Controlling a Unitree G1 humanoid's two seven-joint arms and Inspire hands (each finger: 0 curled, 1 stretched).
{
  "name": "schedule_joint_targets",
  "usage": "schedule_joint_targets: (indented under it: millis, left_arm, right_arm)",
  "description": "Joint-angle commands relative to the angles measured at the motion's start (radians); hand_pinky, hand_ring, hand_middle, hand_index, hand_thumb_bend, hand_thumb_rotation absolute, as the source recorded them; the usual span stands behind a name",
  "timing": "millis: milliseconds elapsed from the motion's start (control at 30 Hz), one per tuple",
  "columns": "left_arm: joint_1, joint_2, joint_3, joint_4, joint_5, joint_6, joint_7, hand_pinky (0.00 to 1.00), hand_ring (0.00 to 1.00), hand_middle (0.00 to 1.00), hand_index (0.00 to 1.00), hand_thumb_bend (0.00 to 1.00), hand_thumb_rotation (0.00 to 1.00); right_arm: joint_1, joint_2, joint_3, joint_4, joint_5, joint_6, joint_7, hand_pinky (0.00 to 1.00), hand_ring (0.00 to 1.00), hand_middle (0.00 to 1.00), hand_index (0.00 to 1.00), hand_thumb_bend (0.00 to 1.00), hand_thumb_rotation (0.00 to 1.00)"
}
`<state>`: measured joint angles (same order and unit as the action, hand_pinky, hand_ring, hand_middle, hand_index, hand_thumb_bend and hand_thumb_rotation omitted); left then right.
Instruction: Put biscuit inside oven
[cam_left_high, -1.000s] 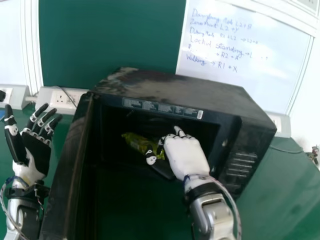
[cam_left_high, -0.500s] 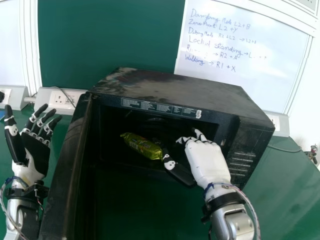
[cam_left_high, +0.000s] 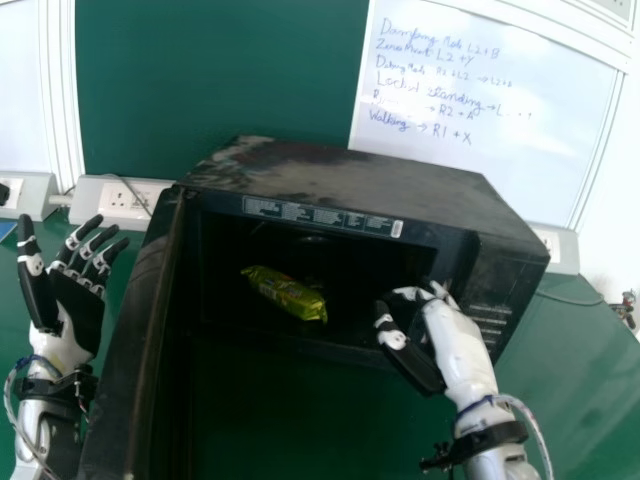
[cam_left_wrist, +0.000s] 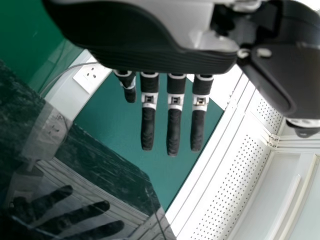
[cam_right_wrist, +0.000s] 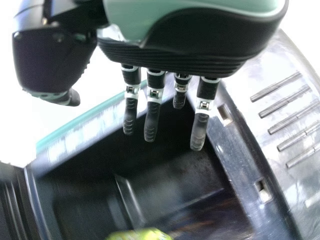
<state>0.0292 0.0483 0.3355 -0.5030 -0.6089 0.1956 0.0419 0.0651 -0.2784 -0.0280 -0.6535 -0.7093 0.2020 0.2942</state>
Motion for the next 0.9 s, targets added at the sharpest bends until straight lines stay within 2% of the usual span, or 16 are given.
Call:
schedule_joint_targets:
  millis: [0, 67, 233, 333, 400, 433, 467, 567, 600, 867]
  left_arm:
    - [0.0, 0.003, -0.006, 0.003, 0.009, -0.002, -0.004, 0.69, 0.67, 0.66, 0.68, 0.79, 0.5]
    - [0.003, 0.004, -0.007, 0.001, 0.008, 0.002, -0.003, 0.7, 0.68, 0.67, 0.69, 0.8, 0.5]
    - [0.015, 0.0, -0.013, -0.008, 0.014, 0.01, 0.006, 0.74, 0.7, 0.69, 0.7, 0.82, 0.48]
    - [0.037, -0.004, -0.023, -0.018, 0.025, 0.009, 0.004, 0.77, 0.72, 0.72, 0.72, 0.82, 0.48]
    - [0.053, 0.002, -0.027, -0.012, 0.028, 0.004, -0.016, 0.81, 0.75, 0.73, 0.74, 0.81, 0.49]
    - [0.06, 0.004, -0.028, -0.008, 0.03, 0.001, -0.025, 0.82, 0.76, 0.74, 0.75, 0.81, 0.51]
    - [0.067, 0.006, -0.029, -0.004, 0.031, -0.003, -0.034, 0.83, 0.76, 0.74, 0.76, 0.81, 0.51]
    - [0.081, 0.0, -0.034, -0.004, 0.035, -0.012, -0.048, 0.82, 0.75, 0.74, 0.77, 0.8, 0.52]
    - [0.086, -0.002, -0.034, -0.004, 0.031, -0.015, -0.058, 0.82, 0.76, 0.74, 0.78, 0.78, 0.52]
    - [0.126, -0.015, -0.076, -0.029, 0.038, -0.019, -0.091, 0.81, 0.76, 0.75, 0.82, 0.72, 0.54]
  right_arm:
    - [0.019, 0.005, -0.038, -0.016, 0.06, 0.003, -0.007, 0.62, 0.72, 0.76, 0.76, 0.58, 0.06]
    - [0.032, 0.006, -0.063, -0.019, 0.105, 0.008, -0.007, 0.64, 0.74, 0.78, 0.76, 0.57, 0.08]
    - [0.054, 0.017, -0.13, -0.019, 0.264, 0.021, 0.0, 0.67, 0.75, 0.77, 0.76, 0.58, 0.05]
    - [0.059, 0.025, -0.159, -0.038, 0.316, 0.069, -0.001, 0.68, 0.77, 0.78, 0.75, 0.59, 0.08]
    - [0.06, 0.029, -0.178, -0.051, 0.347, 0.096, -0.006, 0.54, 0.72, 0.79, 0.76, 0.58, 0.09]
    - [0.06, 0.026, -0.189, -0.051, 0.366, 0.096, -0.009, 0.47, 0.64, 0.79, 0.76, 0.58, 0.08]
    - [0.06, 0.023, -0.201, -0.048, 0.384, 0.092, -0.012, 0.49, 0.64, 0.79, 0.76, 0.59, 0.08]
    - [0.058, 0.014, -0.234, -0.035, 0.432, 0.078, -0.016, 0.64, 0.74, 0.79, 0.75, 0.59, 0.06]
    - [0.06, 0.011, -0.242, -0.031, 0.443, 0.074, -0.019, 0.66, 0.75, 0.79, 0.75, 0.59, 0.06]
    - [0.07, -0.011, -0.291, 0.0, 0.476, 0.039, -0.058, 0.67, 0.76, 0.78, 0.74, 0.59, 0.04]
